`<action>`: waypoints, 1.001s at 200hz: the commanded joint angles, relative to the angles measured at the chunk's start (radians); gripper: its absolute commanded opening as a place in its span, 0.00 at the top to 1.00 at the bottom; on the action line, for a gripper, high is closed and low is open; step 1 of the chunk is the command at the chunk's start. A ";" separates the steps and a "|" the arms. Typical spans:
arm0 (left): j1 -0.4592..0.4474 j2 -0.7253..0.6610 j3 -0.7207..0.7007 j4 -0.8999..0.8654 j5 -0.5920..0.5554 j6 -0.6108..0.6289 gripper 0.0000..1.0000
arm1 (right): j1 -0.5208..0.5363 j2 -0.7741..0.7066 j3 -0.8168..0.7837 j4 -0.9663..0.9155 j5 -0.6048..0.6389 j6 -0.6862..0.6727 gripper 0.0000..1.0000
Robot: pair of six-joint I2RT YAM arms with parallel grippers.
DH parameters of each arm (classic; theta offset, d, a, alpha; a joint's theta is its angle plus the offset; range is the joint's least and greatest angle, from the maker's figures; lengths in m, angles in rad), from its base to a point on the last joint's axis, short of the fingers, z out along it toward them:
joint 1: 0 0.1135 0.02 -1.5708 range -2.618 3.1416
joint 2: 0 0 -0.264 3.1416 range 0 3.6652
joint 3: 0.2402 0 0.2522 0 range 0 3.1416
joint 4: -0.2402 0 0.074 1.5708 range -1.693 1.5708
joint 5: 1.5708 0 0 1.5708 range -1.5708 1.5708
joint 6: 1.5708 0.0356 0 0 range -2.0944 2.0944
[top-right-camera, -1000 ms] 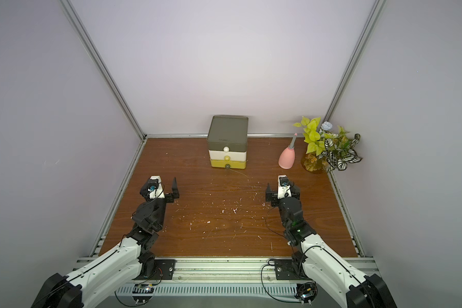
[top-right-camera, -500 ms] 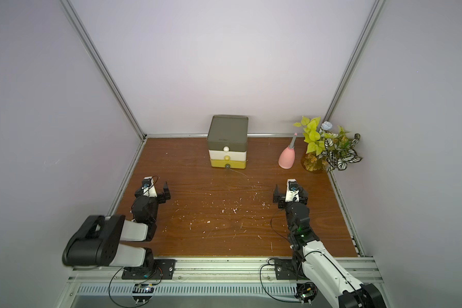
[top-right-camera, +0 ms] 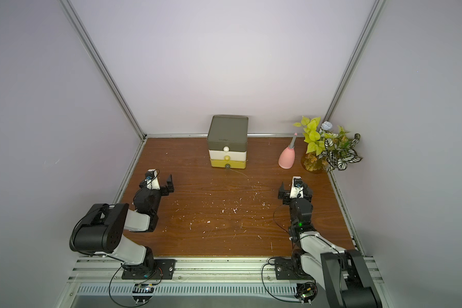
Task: Place the wired earphones into the drawer by color
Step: Reset both arms
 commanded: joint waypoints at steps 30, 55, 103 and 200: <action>-0.010 -0.004 -0.003 -0.013 -0.009 0.015 0.00 | -0.059 0.348 0.035 0.431 -0.077 0.022 0.01; -0.012 -0.004 -0.002 -0.013 -0.012 0.015 0.00 | -0.059 0.379 0.060 0.401 -0.015 0.035 0.01; -0.014 -0.003 0.000 -0.013 -0.015 0.016 0.00 | -0.037 0.404 0.109 0.346 0.058 0.034 0.01; -0.016 -0.003 -0.002 -0.013 -0.013 0.019 0.00 | -0.023 0.408 0.100 0.372 0.055 0.014 0.01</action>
